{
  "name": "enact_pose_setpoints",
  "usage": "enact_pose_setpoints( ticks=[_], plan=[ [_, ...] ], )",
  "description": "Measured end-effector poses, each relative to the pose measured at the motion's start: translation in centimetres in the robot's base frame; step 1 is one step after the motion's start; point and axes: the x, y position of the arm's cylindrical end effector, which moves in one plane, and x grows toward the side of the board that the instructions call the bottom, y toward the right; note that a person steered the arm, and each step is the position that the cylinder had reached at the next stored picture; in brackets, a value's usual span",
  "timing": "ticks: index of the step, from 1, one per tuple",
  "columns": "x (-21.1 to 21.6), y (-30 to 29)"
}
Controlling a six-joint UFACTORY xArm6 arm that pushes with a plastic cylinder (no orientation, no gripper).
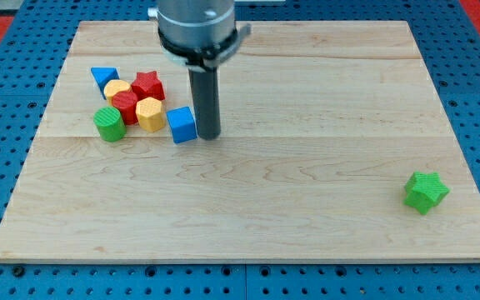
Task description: Place your hand to the right of the green star
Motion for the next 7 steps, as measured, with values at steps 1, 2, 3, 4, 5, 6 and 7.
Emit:
enact_pose_setpoints(
  ticks=[1, 2, 3, 4, 5, 6, 7],
  plan=[
    [-0.4, 1.3],
    [-0.4, 6.4],
    [-0.4, 6.9],
    [6.4, 9.3],
    [9.1, 9.6],
    [12.1, 17.0],
    [16.9, 23.5]
  ],
)
